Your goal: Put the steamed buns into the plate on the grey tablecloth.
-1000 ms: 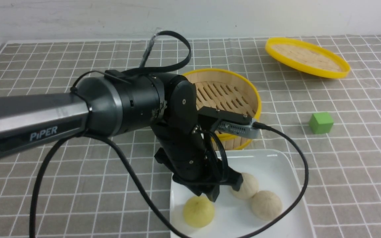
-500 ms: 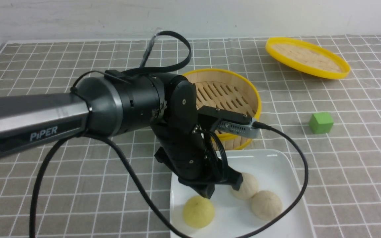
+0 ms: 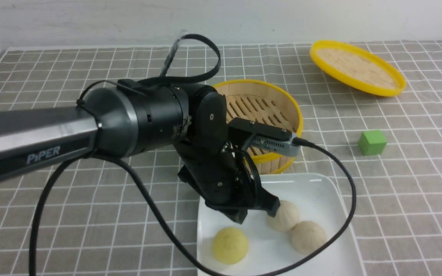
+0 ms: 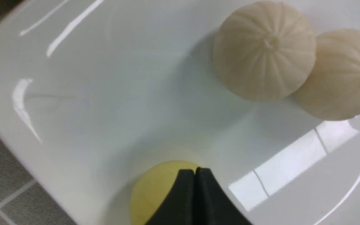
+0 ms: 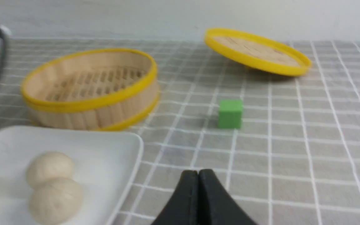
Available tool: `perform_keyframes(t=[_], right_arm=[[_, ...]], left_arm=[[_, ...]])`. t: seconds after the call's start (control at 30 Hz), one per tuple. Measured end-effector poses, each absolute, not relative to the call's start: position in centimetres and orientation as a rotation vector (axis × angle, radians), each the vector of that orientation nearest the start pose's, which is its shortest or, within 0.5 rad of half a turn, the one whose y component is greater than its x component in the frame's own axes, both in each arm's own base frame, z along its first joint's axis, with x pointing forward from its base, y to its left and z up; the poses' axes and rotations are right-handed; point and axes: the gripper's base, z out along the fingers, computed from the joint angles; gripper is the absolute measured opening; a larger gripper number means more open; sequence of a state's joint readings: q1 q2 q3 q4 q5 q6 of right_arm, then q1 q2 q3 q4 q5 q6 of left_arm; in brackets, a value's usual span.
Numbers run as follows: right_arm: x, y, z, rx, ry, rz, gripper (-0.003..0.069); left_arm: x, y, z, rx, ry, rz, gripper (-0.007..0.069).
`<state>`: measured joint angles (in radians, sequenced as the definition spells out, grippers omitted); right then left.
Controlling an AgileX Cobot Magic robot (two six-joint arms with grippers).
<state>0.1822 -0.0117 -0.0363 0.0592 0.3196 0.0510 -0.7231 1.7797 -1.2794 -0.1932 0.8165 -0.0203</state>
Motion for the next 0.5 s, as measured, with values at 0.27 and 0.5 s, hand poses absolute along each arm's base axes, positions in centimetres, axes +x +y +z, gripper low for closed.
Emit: perform_keyframes(t=[0.27, 0.5], right_arm=[[5.2, 0.7, 17.1, -0.035, 1.880, 0.137, 0.0006], [5.2, 0.6, 17.1, -0.038, 1.887, 0.122, 0.0012]], left_arm=[[24.8, -22.3, 32.4, 0.873, 2.482, -0.319, 0.0002], [20.6, -17.5, 40.7, 0.801, 2.263, -0.283, 0.0002]])
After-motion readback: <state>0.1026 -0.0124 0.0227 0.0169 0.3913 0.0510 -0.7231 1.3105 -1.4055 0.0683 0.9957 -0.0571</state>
